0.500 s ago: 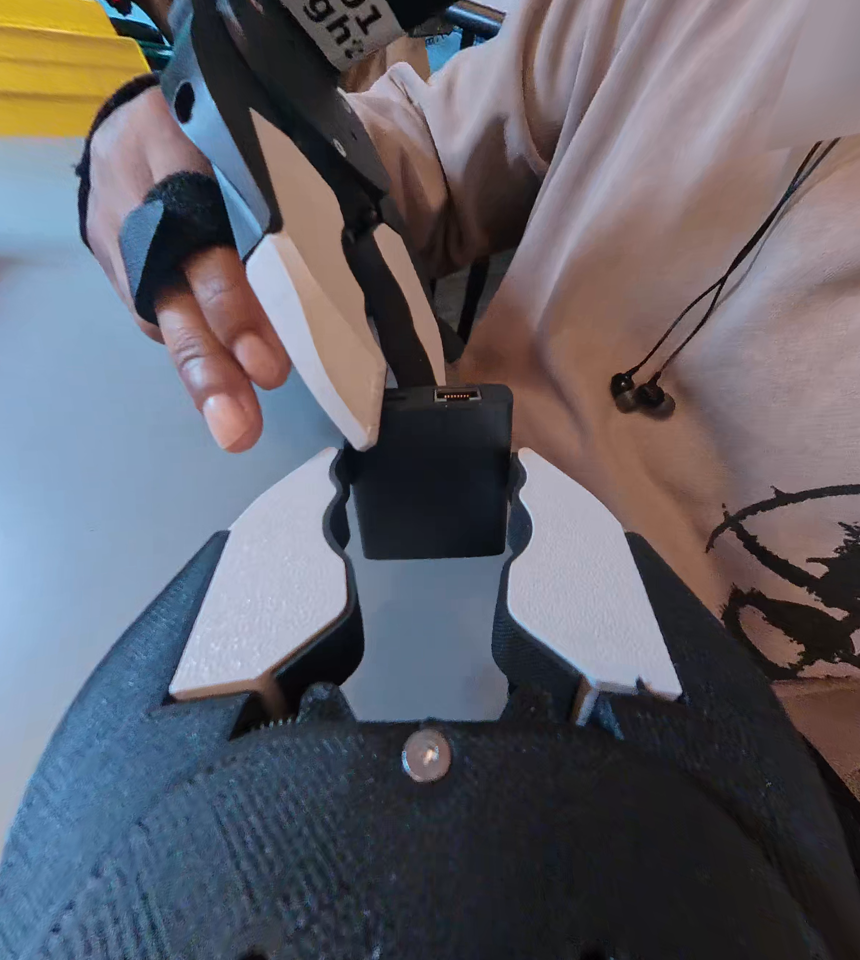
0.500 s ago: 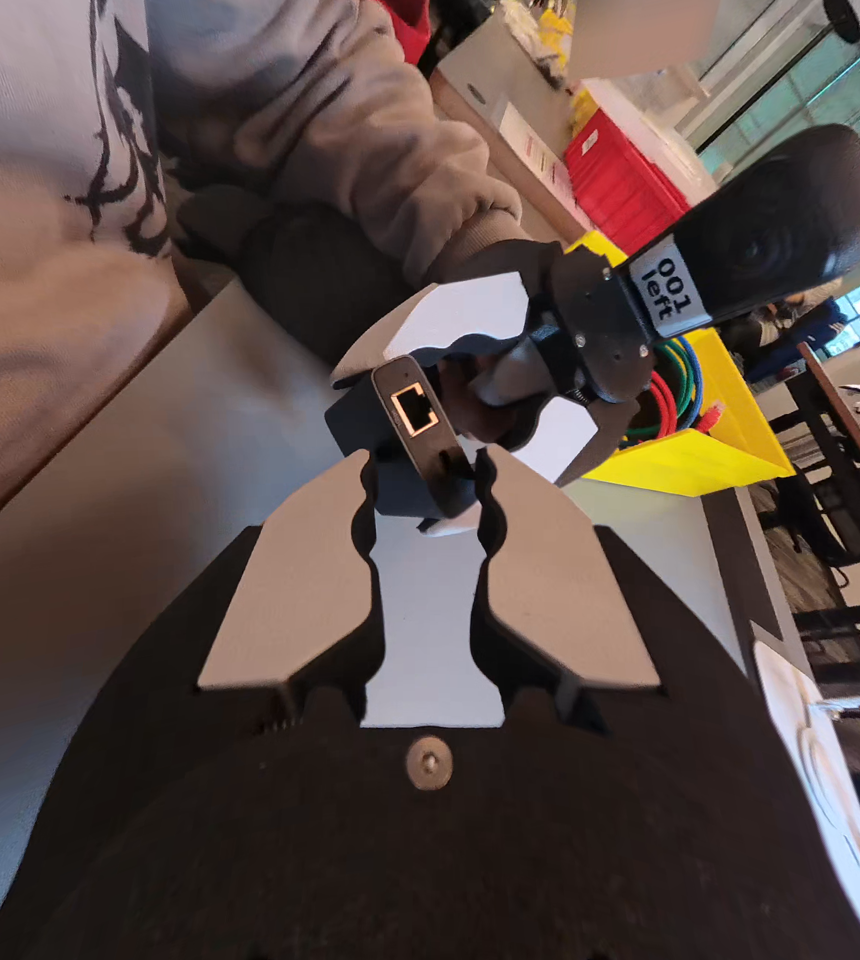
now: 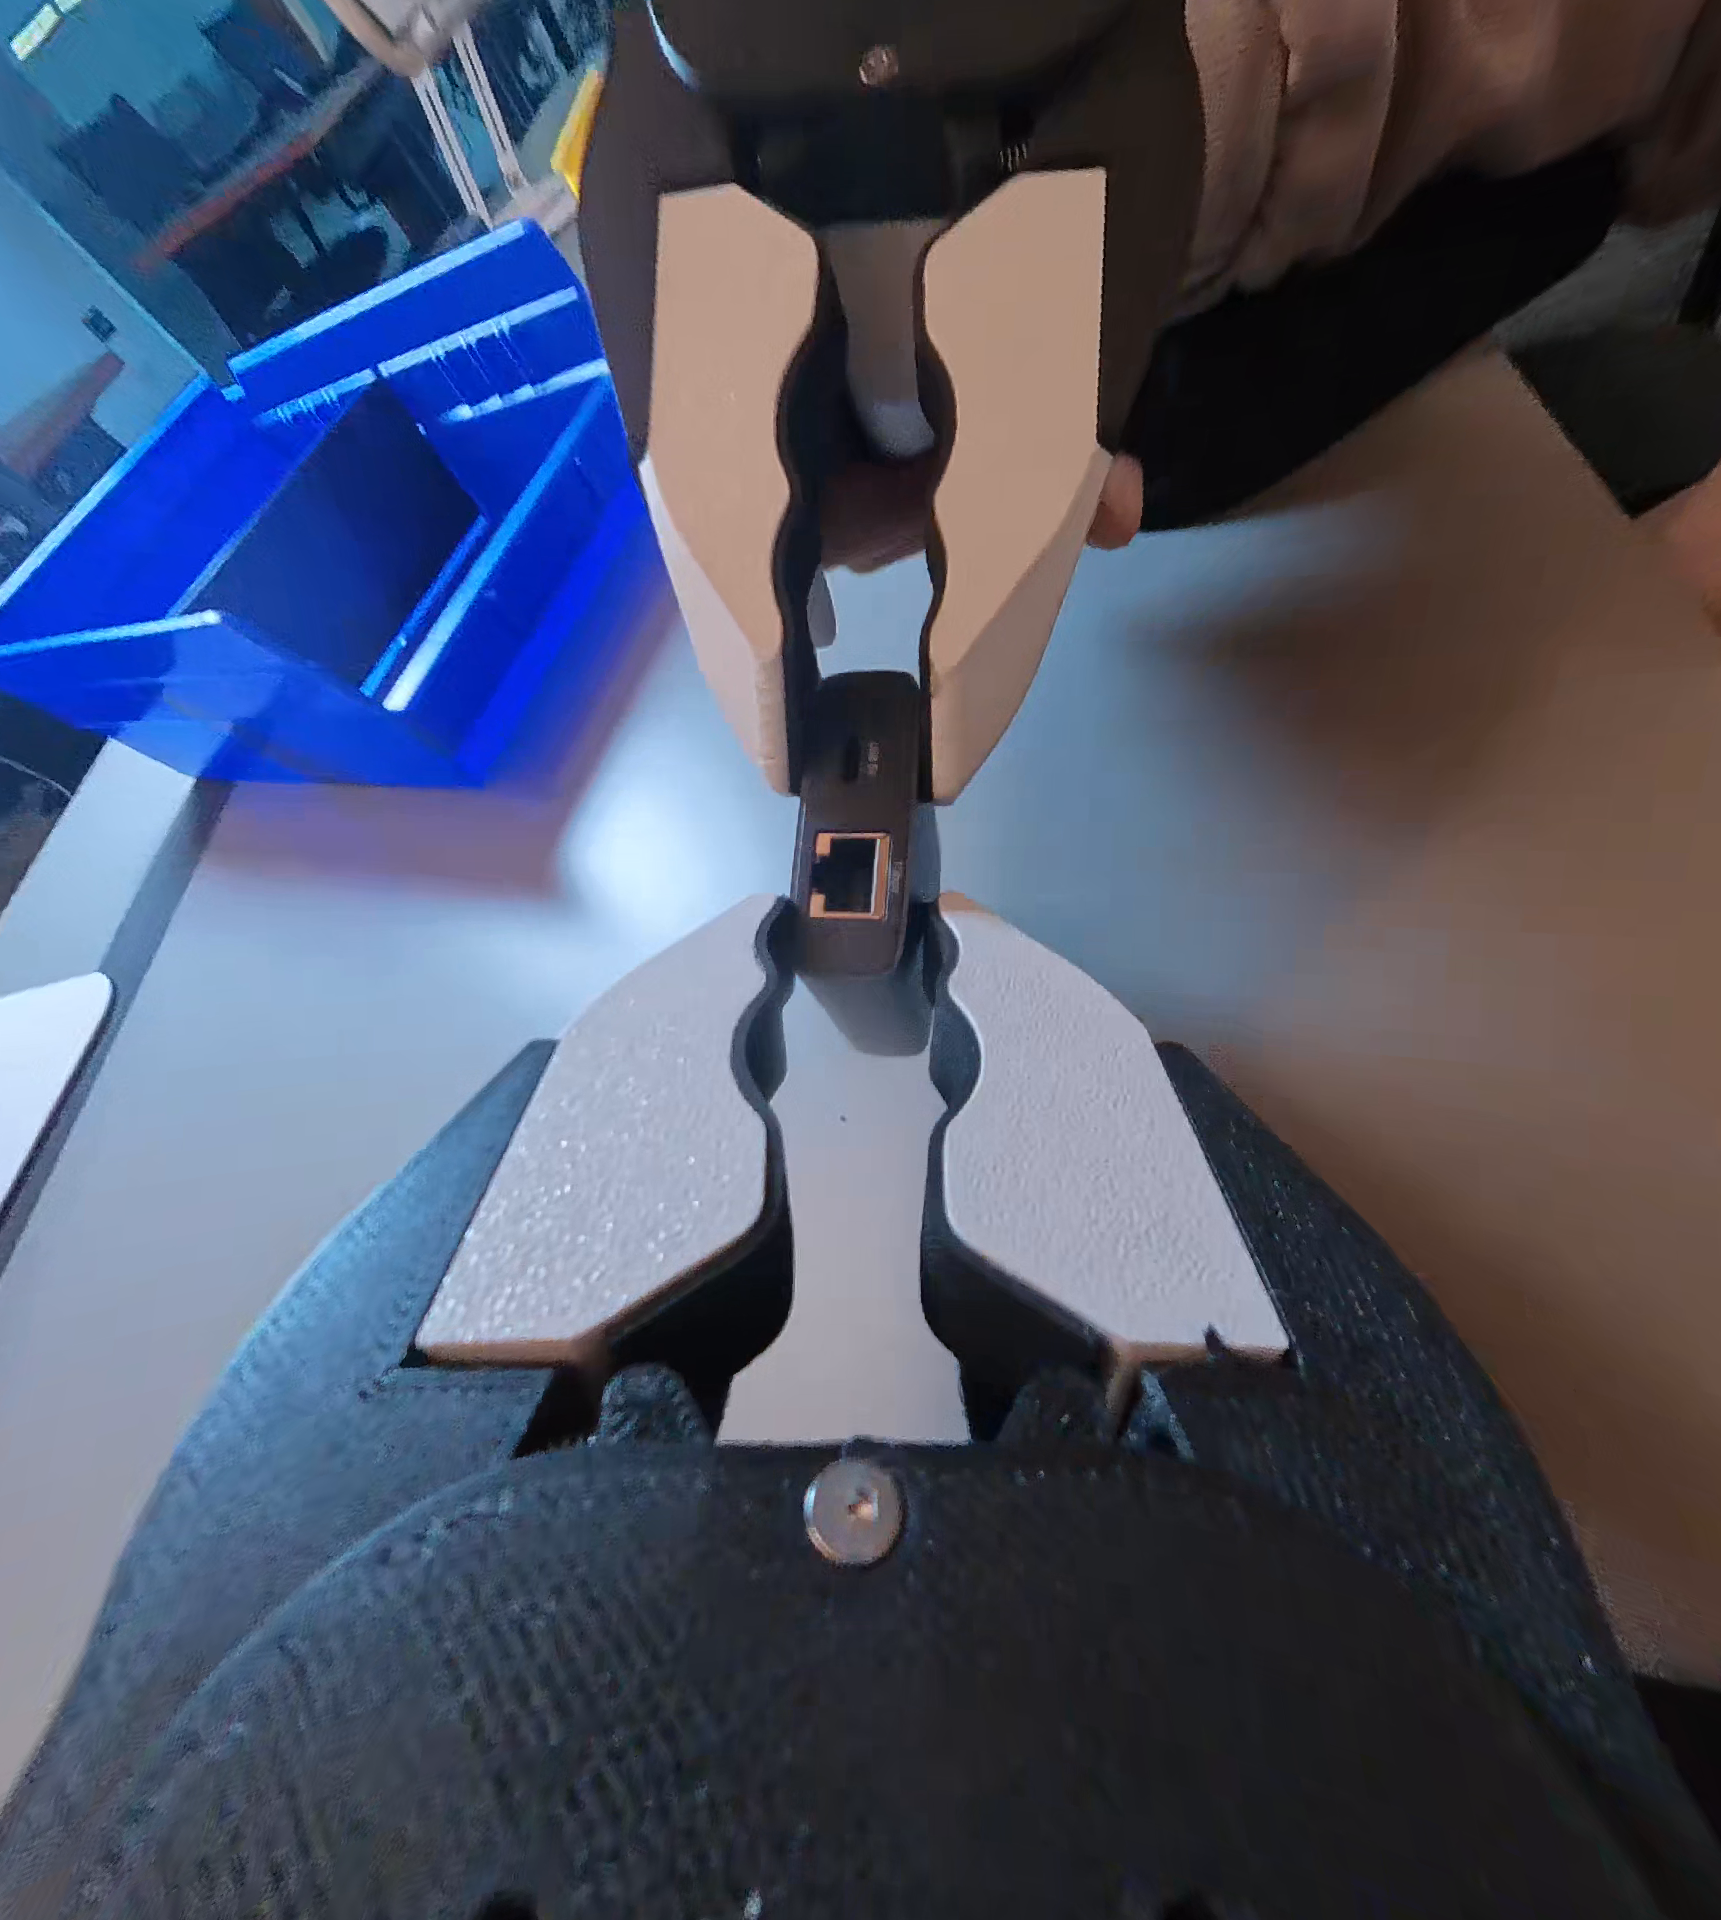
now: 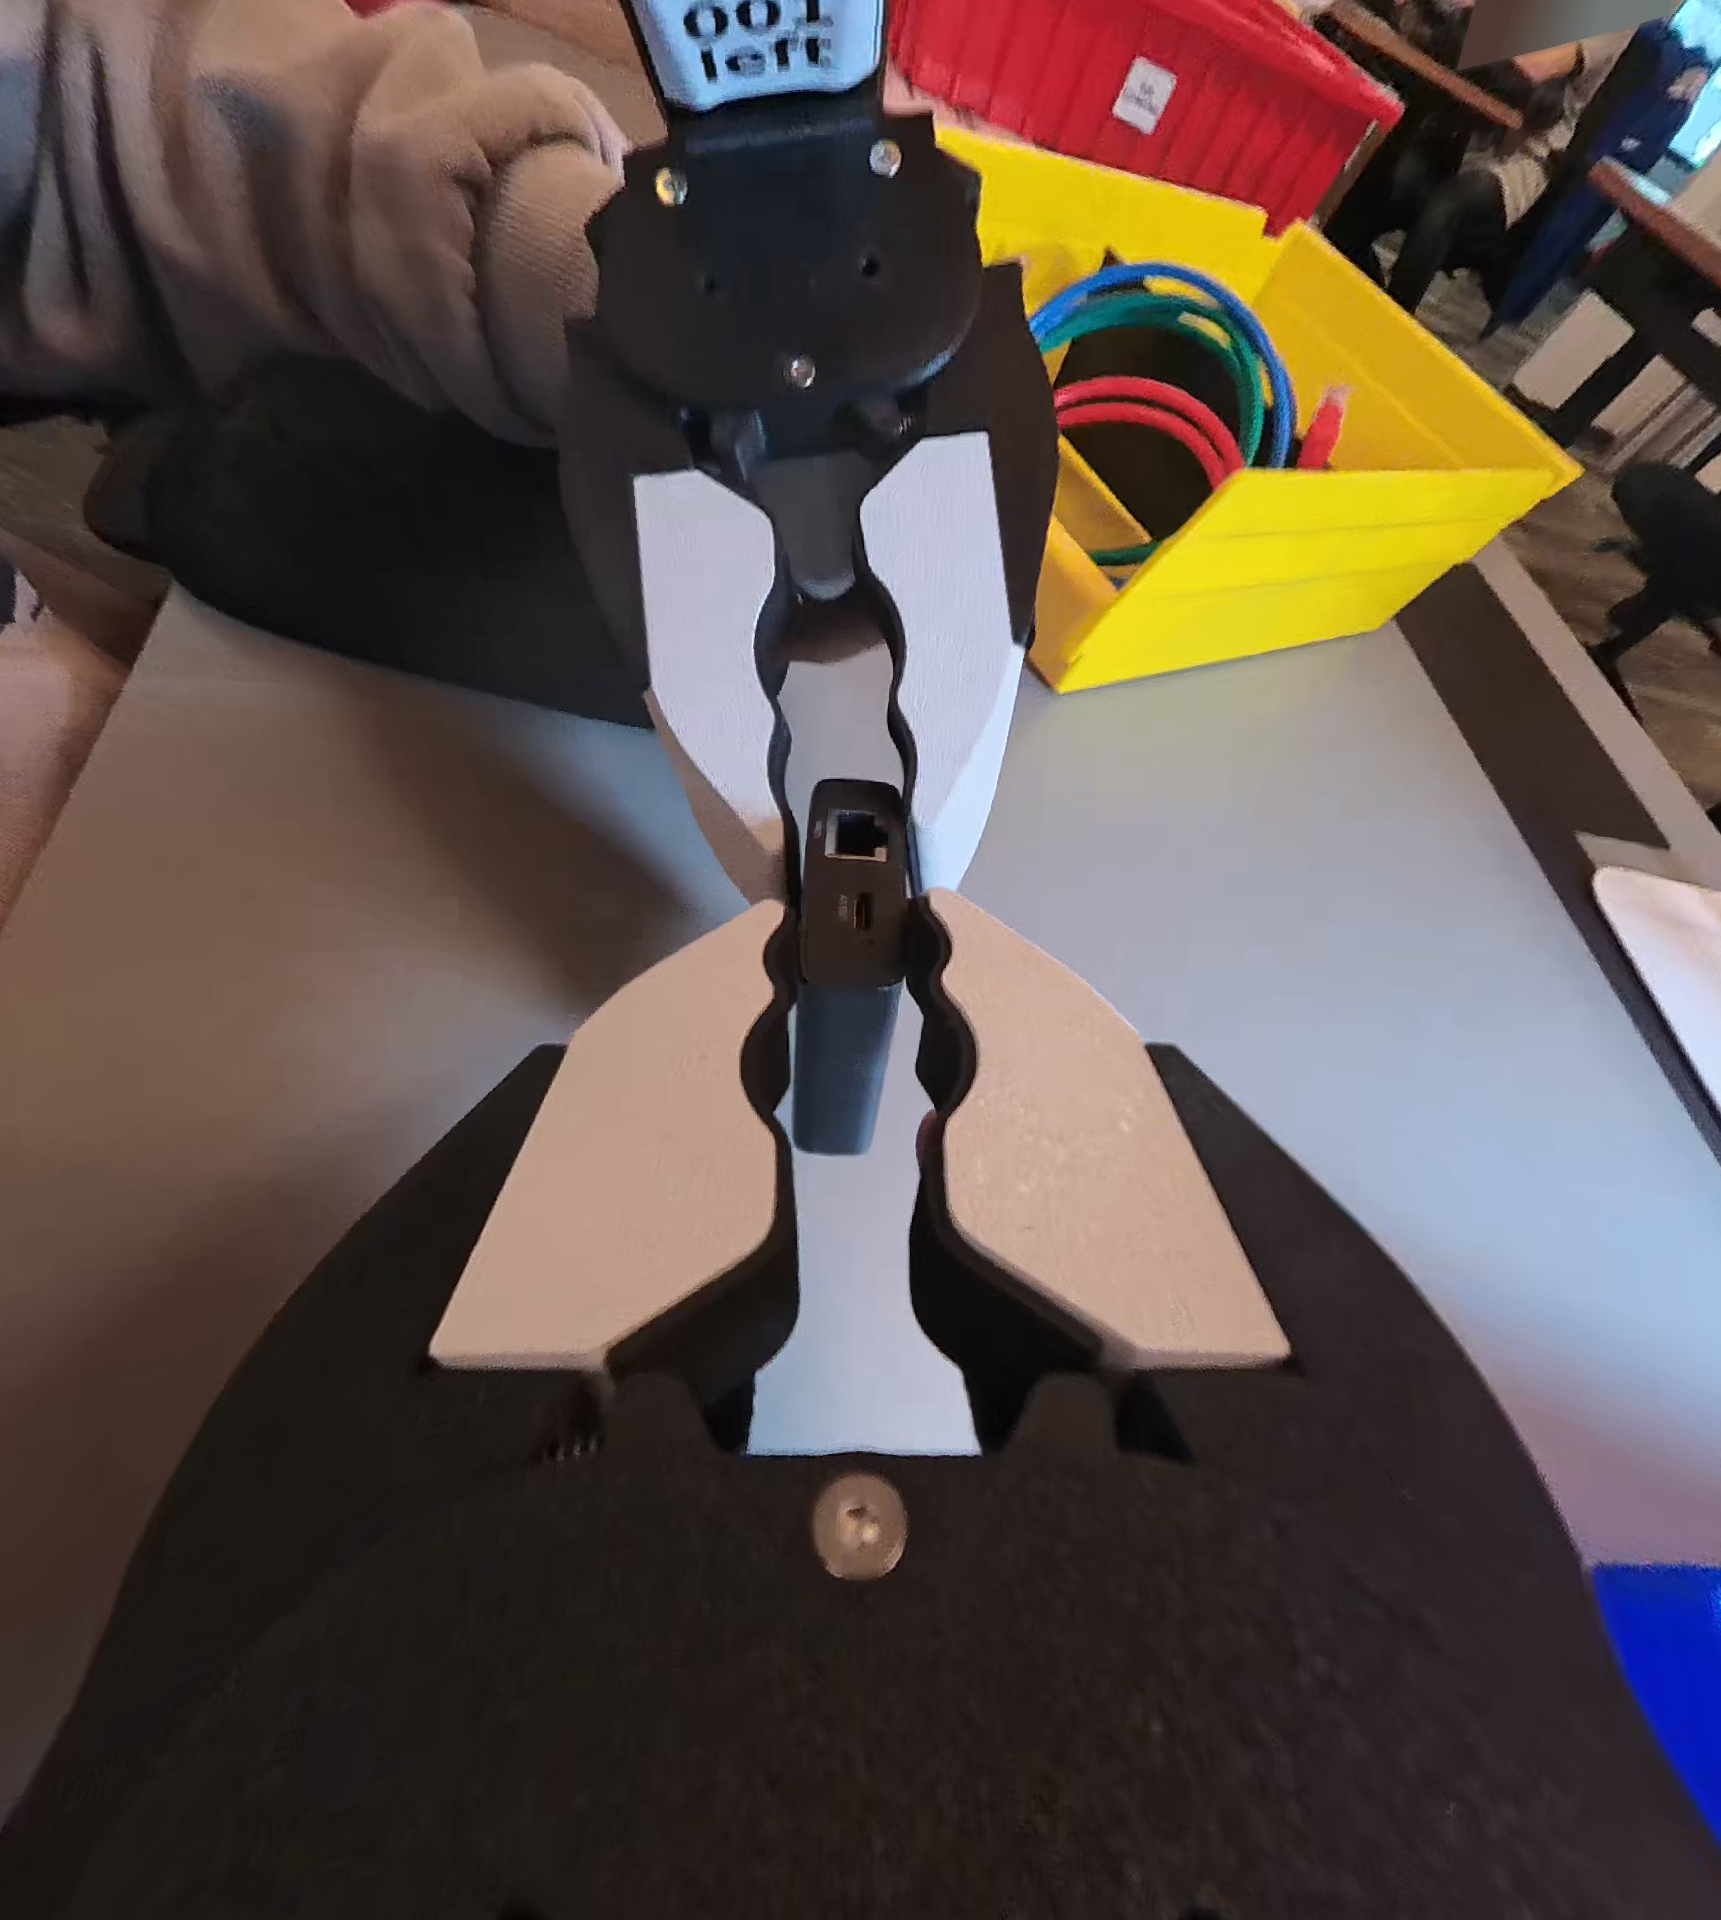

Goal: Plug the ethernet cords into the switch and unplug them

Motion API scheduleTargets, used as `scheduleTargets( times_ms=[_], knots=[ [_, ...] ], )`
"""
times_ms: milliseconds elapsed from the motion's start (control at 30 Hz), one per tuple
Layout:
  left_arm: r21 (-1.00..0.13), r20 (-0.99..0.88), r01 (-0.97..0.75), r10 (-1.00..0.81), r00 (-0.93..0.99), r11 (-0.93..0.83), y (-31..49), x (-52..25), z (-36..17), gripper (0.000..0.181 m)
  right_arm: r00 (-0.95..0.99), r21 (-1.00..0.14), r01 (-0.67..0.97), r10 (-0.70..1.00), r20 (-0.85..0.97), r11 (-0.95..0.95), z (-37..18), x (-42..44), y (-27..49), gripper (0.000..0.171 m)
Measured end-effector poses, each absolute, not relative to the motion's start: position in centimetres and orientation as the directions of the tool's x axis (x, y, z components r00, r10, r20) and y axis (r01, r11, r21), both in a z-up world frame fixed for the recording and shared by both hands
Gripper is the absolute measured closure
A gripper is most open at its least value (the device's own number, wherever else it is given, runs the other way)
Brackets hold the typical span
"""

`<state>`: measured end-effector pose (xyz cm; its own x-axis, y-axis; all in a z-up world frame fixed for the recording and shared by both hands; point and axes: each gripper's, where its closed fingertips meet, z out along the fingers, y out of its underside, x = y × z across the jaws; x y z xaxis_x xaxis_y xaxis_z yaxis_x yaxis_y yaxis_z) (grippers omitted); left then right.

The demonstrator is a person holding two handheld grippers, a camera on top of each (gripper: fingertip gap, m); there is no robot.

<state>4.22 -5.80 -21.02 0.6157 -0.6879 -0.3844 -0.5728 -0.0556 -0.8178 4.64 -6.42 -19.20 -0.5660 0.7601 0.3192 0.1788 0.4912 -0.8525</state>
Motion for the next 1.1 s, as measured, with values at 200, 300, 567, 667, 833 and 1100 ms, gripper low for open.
scheduleTargets(
  times_ms=[200, 300, 567, 667, 833, 1100],
  knots=[
    [-0.908, -0.366, -0.404, -0.681, 0.634, 0.112, -6.9, 4.4, -16.9, 0.161, -0.540, -0.916, 0.034, 0.778, 0.320, 0.400, -16.1, 5.3, -6.2, 0.130],
    [-0.942, -0.319, -0.284, -0.726, 0.609, 0.176, -7.9, 5.3, -15.2, 0.161, -0.538, -0.891, 0.061, 0.766, 0.351, 0.451, -17.6, 4.9, -5.9, 0.115],
    [-0.928, -0.333, -0.351, -0.694, 0.638, 0.122, -7.0, 4.7, -16.6, 0.160, -0.517, -0.858, -0.023, 0.729, 0.449, 0.513, -16.5, 5.2, -6.8, 0.150],
    [-0.922, -0.309, -0.383, -0.689, 0.656, 0.050, -6.5, 4.6, -17.9, 0.150, -0.517, -0.817, 0.007, 0.701, 0.491, 0.577, -17.8, 5.3, -6.4, 0.150],
    [-0.930, -0.237, -0.368, -0.732, 0.639, -0.019, -6.9, 5.2, -18.5, 0.149, -0.531, -0.799, 0.009, 0.680, 0.506, 0.602, -18.6, 5.2, -6.7, 0.150],
    [-0.897, -0.254, -0.436, -0.718, 0.649, -0.077, -6.5, 5.2, -20.1, 0.156, -0.523, -0.748, 0.029, 0.648, 0.554, 0.663, -20.0, 4.9, -6.5, 0.150]
  ],
)
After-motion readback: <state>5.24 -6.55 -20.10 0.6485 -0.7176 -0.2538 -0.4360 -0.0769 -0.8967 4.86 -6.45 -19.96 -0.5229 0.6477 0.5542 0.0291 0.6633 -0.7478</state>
